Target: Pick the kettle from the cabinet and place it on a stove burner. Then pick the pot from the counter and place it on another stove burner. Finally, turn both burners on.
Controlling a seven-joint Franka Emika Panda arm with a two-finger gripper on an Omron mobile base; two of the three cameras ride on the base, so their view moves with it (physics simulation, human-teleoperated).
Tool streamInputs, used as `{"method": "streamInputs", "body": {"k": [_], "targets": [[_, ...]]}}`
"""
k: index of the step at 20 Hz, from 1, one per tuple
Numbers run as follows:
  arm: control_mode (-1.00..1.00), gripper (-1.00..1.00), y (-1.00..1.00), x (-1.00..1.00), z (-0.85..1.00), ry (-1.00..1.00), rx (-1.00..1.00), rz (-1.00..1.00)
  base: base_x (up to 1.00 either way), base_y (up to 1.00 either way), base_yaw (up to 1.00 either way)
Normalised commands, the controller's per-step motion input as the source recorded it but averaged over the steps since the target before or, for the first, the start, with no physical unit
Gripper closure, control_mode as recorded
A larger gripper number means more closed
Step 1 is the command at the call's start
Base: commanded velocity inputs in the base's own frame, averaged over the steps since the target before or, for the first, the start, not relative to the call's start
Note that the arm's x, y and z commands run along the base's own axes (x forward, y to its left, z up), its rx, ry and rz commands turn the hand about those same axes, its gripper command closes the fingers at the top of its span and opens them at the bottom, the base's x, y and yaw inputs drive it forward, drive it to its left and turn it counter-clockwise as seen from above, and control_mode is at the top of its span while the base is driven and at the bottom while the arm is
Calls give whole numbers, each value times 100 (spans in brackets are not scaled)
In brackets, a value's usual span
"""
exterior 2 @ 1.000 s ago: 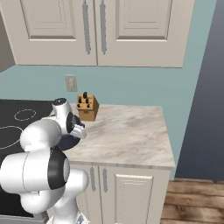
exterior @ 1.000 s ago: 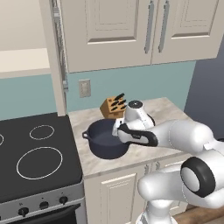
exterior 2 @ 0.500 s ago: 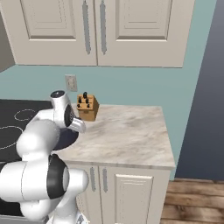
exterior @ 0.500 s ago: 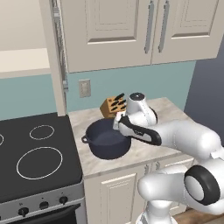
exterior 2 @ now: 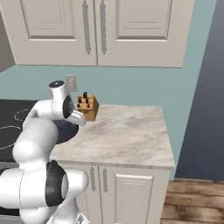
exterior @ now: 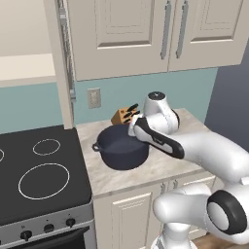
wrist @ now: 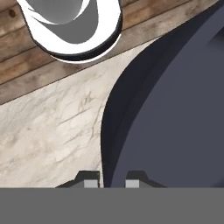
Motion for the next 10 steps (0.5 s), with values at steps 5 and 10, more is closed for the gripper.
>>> {"method": "streamInputs", "body": {"k": [5,10], "targets": [[-100,100,-14,-28,33,0,0,0,0,0,0],[-100,100,-15,-43,32,0,0,0,0,0,0]]}}
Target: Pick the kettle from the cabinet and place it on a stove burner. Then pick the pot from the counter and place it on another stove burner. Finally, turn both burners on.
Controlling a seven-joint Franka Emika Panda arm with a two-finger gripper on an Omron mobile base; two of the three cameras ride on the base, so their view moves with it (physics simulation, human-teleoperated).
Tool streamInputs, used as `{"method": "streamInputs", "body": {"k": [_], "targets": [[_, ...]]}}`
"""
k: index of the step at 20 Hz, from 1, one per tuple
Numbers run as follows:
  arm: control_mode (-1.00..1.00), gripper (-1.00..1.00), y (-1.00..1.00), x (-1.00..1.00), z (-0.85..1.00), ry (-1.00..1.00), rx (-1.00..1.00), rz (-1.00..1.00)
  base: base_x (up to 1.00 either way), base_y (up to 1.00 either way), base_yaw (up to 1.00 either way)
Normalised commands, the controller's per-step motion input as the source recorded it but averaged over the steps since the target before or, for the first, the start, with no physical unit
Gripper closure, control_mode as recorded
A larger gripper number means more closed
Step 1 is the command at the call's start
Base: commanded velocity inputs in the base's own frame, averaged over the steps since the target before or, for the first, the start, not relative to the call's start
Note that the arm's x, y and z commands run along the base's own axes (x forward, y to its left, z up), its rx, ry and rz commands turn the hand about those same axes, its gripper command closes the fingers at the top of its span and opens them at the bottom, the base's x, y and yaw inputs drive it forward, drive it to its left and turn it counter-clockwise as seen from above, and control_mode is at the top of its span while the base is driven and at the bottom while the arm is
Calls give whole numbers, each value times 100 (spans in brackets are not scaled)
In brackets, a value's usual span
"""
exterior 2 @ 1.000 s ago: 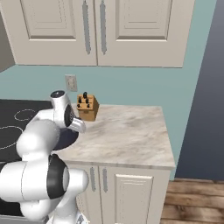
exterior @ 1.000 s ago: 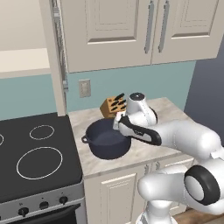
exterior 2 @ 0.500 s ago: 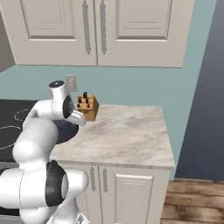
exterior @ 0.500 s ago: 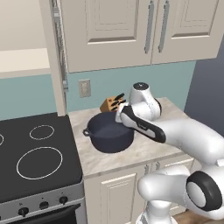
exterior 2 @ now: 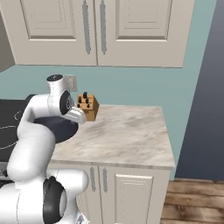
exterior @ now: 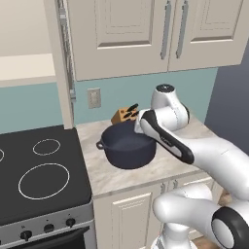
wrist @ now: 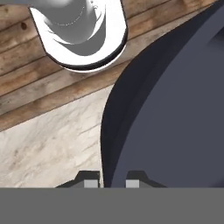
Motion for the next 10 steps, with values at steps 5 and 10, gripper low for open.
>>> {"method": "streamInputs", "body": {"k": [5,10], "targets": [[-100,100,-13,-58,22,0,1,0,0,0,0],[-100,100,-10,-63,18,0,2,0,0,0,0]]}}
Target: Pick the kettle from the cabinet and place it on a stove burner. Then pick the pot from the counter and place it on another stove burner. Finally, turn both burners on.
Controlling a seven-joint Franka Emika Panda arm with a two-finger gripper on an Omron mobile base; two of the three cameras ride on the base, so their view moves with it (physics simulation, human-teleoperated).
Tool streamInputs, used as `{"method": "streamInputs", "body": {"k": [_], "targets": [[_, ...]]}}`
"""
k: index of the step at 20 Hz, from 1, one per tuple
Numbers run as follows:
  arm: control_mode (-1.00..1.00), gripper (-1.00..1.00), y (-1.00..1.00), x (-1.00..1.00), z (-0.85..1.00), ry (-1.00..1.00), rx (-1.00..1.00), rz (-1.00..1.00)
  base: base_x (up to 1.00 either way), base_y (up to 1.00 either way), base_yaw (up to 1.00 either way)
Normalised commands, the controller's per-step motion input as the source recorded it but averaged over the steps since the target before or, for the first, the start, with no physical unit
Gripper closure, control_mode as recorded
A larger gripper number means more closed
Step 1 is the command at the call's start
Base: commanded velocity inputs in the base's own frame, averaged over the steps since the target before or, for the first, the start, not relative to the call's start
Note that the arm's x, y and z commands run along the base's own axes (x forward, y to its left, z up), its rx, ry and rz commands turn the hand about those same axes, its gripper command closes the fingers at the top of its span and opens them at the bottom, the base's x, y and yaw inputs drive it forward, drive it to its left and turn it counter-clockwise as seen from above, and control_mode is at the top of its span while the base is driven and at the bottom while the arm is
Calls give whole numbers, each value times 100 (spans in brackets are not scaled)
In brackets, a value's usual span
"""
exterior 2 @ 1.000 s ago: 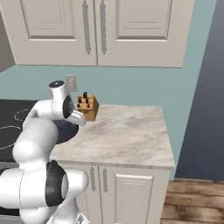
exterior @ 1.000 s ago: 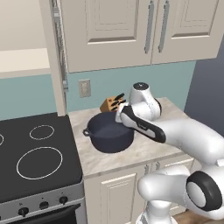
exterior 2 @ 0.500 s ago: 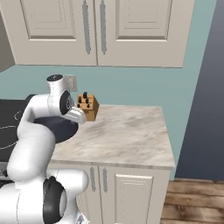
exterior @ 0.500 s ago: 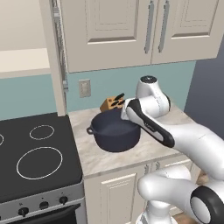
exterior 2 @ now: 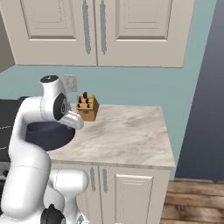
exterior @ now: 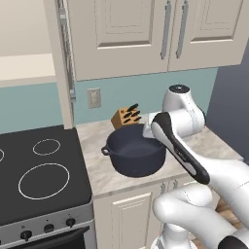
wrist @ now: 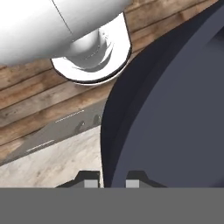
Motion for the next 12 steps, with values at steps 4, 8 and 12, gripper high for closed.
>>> {"method": "streamInputs", "body": {"k": [4,8,12], "targets": [[-100,100,-6,-60,18,0,1,0,0,0,0],[-100,100,0,-37,4,0,0,2,0,0,0],[-100,100,0,0,0,0,0,0,0,0,0]]}}
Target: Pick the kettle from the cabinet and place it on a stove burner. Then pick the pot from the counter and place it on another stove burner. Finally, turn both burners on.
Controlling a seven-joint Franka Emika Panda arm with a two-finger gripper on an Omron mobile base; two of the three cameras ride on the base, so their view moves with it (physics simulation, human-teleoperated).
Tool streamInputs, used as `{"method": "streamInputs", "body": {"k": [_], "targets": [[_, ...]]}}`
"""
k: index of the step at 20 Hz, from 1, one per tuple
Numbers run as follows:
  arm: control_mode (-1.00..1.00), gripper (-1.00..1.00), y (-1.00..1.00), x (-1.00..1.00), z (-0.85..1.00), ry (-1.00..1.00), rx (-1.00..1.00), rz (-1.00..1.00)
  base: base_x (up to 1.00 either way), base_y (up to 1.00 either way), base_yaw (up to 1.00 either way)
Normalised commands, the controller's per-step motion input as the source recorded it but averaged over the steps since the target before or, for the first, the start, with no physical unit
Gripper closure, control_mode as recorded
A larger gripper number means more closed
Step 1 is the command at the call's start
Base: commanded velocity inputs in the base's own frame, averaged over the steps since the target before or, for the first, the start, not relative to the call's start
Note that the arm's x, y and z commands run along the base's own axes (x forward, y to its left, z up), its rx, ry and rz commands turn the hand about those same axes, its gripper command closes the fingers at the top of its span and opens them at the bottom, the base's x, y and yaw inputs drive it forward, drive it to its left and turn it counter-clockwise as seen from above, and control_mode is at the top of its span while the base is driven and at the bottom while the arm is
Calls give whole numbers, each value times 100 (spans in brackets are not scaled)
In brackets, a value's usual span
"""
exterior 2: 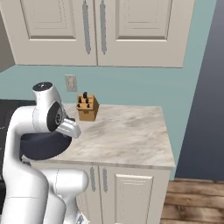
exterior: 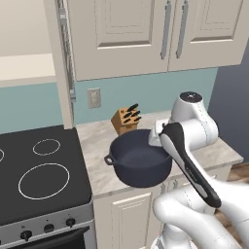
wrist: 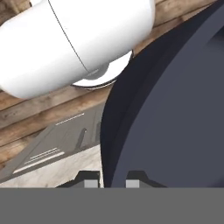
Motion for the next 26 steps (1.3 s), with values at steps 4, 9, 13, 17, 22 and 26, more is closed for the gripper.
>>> {"method": "streamInputs", "body": {"k": [4,9,13,17,22,26], "targets": [[-100,100,0,-7,0,-3,0,0,0,0,0],[-100,100,0,-27,0,-6,0,0,0,0,0],[100,100,0,-21,0,-3,0,0,-28,0,0],[100,100,0,0,0,0,0,0,-65,0,0],[100,100,0,0,0,0,0,0,-56,22,1],[100,100,0,0,0,0,0,0,-43,58,7]]}}
